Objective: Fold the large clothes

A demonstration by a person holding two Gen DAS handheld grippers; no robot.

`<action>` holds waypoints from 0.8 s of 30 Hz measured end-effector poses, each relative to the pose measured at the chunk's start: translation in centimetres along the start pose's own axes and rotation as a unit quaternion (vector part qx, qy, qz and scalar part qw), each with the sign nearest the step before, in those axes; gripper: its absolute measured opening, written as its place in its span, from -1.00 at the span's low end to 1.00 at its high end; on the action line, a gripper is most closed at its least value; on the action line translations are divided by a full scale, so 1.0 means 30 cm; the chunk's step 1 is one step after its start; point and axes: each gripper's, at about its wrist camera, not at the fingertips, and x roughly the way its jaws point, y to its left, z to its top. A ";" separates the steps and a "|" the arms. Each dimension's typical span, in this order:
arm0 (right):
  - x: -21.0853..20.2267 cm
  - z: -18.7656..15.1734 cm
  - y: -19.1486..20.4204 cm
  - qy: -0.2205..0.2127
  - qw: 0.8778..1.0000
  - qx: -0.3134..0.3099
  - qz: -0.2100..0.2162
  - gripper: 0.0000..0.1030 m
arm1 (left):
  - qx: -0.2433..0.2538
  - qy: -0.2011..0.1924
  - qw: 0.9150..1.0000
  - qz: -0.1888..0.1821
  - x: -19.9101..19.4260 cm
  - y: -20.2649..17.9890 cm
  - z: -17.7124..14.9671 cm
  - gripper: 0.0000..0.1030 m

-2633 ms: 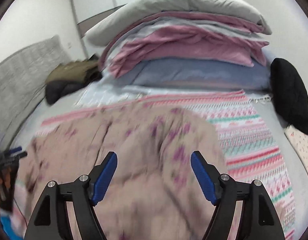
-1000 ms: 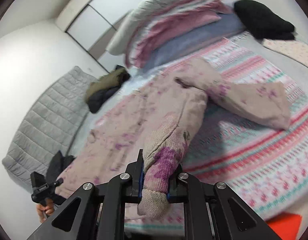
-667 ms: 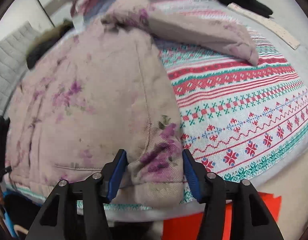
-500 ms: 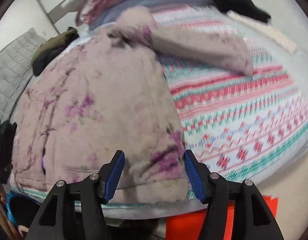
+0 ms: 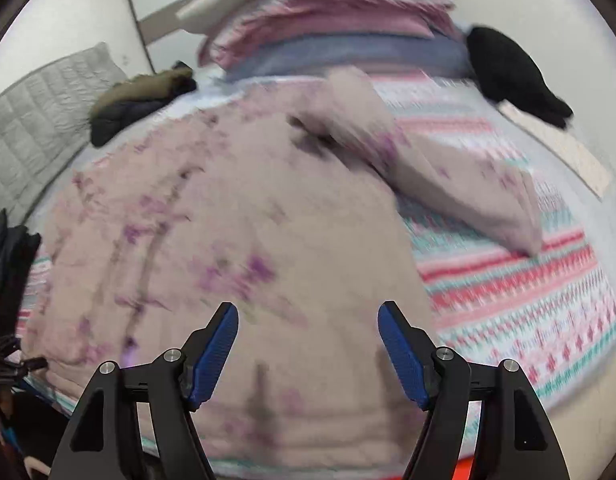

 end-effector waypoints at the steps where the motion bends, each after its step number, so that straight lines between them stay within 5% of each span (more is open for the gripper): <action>1: -0.003 0.018 0.023 -0.006 1.000 -0.007 0.005 0.45 | -0.015 -0.023 1.000 -0.001 -0.030 0.036 0.030 0.51; 6: 0.014 0.100 0.123 -0.027 0.999 -0.023 0.035 0.49 | -0.048 -0.081 0.995 0.045 -0.097 0.196 0.170 0.54; 11: 0.122 0.137 0.150 -0.005 0.998 -0.014 0.054 0.50 | -0.022 -0.083 0.985 0.152 0.058 0.297 0.337 0.54; 17: 0.239 0.156 0.145 0.023 0.999 -0.009 0.049 0.50 | -0.016 -0.039 0.981 0.189 0.285 0.401 0.481 0.54; 22: 0.312 0.163 0.116 0.037 0.999 0.009 0.038 0.50 | 0.019 -0.068 0.975 0.211 0.326 0.392 0.522 0.53; 23: 0.331 0.162 0.108 0.043 0.998 0.015 0.034 0.50 | 0.015 -0.068 0.975 0.212 0.323 0.400 0.527 0.46; 24: 0.345 0.161 0.100 0.047 0.998 0.021 0.032 0.50 | 0.009 -0.068 0.975 0.210 0.318 0.408 0.532 0.09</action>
